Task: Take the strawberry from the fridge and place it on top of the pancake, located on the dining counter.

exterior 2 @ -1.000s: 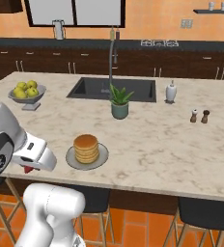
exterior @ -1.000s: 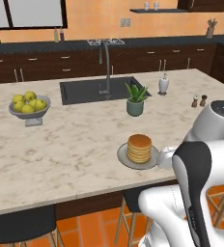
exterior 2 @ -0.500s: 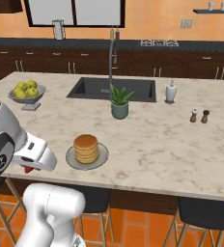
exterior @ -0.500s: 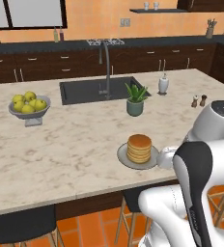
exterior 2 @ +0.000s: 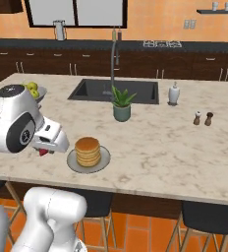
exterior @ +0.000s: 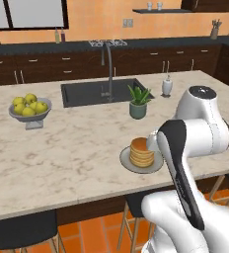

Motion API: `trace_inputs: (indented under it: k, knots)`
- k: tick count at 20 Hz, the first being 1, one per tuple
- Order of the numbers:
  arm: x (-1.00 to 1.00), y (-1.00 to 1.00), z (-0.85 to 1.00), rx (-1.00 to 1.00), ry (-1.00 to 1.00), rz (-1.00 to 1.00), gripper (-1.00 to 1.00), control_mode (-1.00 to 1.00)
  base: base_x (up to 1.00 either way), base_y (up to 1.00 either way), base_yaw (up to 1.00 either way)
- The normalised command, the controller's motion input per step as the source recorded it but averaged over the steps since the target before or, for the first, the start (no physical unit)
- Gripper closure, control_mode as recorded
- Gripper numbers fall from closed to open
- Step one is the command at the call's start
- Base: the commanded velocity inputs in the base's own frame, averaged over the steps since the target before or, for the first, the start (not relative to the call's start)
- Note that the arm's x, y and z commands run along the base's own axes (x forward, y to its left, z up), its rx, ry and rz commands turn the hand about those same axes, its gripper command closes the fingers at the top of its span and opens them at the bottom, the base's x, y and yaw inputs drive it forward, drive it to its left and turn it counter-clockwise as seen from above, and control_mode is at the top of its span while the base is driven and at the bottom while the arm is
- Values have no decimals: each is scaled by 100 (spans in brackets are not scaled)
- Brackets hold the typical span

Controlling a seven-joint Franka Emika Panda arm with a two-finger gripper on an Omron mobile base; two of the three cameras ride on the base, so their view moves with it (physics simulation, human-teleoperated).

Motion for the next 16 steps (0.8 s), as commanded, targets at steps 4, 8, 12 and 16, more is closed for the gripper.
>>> trace_inputs:
  k: [4, 8, 12, 16]
  knots:
    - [100, 0, 0, 0, 4, 0, 100, -100, 0, 0, 0]
    - [100, 0, -4, 0, 10, -1, 100, -100, 0, 0, 0]
    - [100, -18, -45, 0, 12, 0, 100, -100, 0, 0, 0]
    - [100, -42, -60, 0, 10, 0, 100, -100, 0, 0, 0]
